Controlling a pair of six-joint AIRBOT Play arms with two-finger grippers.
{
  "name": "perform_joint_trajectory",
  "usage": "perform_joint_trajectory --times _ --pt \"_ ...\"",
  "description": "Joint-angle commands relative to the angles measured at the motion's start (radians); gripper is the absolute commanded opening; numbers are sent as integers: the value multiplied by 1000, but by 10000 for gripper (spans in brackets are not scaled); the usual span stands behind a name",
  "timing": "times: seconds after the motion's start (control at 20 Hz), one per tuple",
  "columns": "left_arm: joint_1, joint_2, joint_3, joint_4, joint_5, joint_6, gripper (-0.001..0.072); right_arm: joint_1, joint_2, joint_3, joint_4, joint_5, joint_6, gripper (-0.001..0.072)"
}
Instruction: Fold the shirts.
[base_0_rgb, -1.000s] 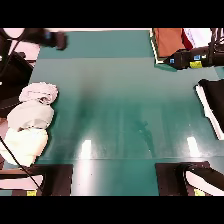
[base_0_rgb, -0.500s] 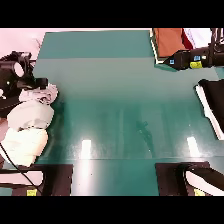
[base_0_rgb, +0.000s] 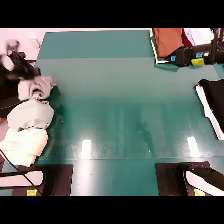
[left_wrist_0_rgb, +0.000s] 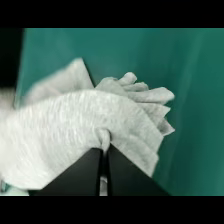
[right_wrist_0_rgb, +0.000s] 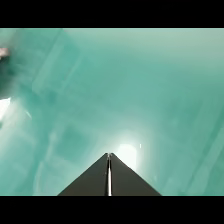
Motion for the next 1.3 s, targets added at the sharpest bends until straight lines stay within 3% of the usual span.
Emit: perform_joint_trajectory --times 0.0,0.15,0.3,0.5,0.7,0.75,0.8,0.95,1.25 --pt "-52 177 171 -14 -23 74 22 1 0 117 1 2 0 15" --pt "-188 332 265 -13 -56 154 21 1 1 237 0 -5 0 14" --pt "-375 399 281 -14 -95 173 21 0 0 337 -8 -5 0 14" --pt "-658 311 270 -44 -193 175 21 0 0 409 -8 -6 0 15" --pt "-903 114 270 -168 -189 264 35 0 1 416 -8 6 2 15" --pt "-935 66 270 -229 -164 280 294 0 0 415 -8 13 9 15" --pt "-954 23 270 -277 -134 278 547 0 0 415 -8 18 9 14" --pt "-902 -32 270 -287 -109 261 546 0 1 415 -8 35 13 15" --pt "-536 -56 177 -375 -186 146 546 0 0 415 -8 40 15 15"
